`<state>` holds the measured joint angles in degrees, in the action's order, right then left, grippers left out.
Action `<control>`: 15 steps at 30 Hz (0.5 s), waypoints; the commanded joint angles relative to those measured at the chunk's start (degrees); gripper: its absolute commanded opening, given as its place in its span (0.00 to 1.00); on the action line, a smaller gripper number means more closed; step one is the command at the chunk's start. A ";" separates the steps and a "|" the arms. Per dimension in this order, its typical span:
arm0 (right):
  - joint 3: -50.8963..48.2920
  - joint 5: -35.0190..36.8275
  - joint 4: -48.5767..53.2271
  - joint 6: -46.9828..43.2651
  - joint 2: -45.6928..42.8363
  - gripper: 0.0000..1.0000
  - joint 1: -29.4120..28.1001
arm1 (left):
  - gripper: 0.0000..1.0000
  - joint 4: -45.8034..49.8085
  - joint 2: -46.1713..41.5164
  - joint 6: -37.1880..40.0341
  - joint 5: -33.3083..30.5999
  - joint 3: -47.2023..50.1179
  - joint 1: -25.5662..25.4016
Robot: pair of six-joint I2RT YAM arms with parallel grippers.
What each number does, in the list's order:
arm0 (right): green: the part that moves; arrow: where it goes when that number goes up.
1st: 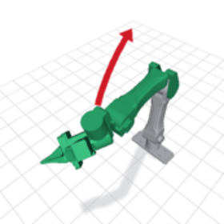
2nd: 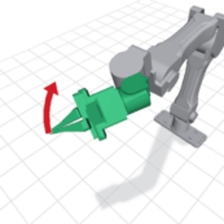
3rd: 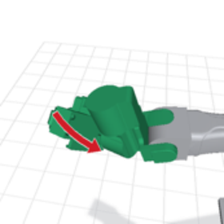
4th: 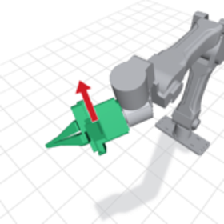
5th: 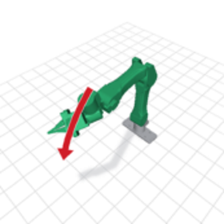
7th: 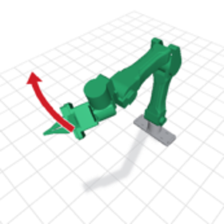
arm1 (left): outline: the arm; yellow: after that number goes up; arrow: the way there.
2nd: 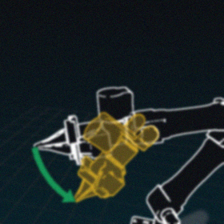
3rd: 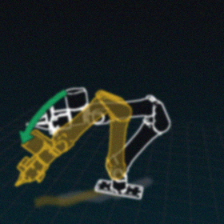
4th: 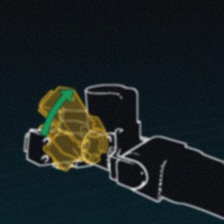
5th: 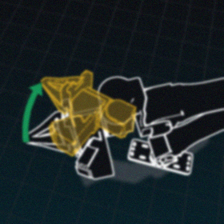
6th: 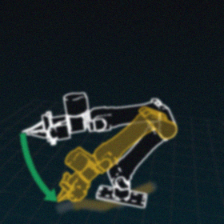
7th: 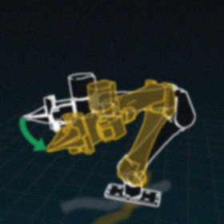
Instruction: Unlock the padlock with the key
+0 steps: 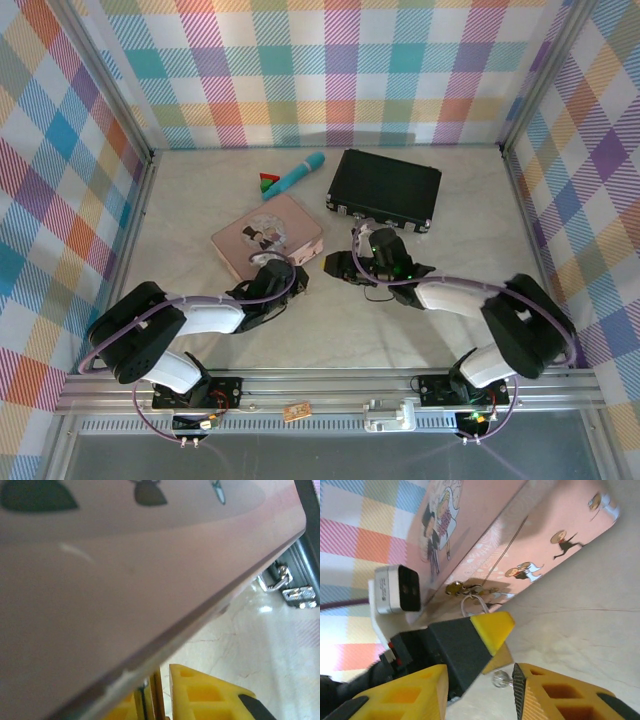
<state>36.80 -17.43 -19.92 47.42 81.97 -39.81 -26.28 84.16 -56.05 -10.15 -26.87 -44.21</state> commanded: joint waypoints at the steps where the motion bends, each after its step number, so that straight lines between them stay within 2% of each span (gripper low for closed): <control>1: 1.08 8.19 18.51 -13.66 -4.67 0.41 0.00 | 0.00 5.91 -0.16 7.10 3.43 -3.67 -0.71; 8: -0.07 13.31 23.96 -18.95 -9.59 0.42 -0.01 | 0.00 10.47 5.50 11.18 5.40 -7.13 -0.93; 12: -0.18 13.88 24.32 -20.87 -9.99 0.43 -0.09 | 0.19 10.64 6.30 10.82 4.75 -7.15 -0.89; 15: -0.06 14.14 24.31 -22.08 -9.79 0.44 -0.11 | 0.44 12.25 4.62 10.06 3.53 -6.97 -0.73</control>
<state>36.86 -4.69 2.68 28.82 72.88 -39.81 -18.02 89.73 -46.78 -5.63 -33.58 -44.60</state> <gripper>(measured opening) 0.434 0.401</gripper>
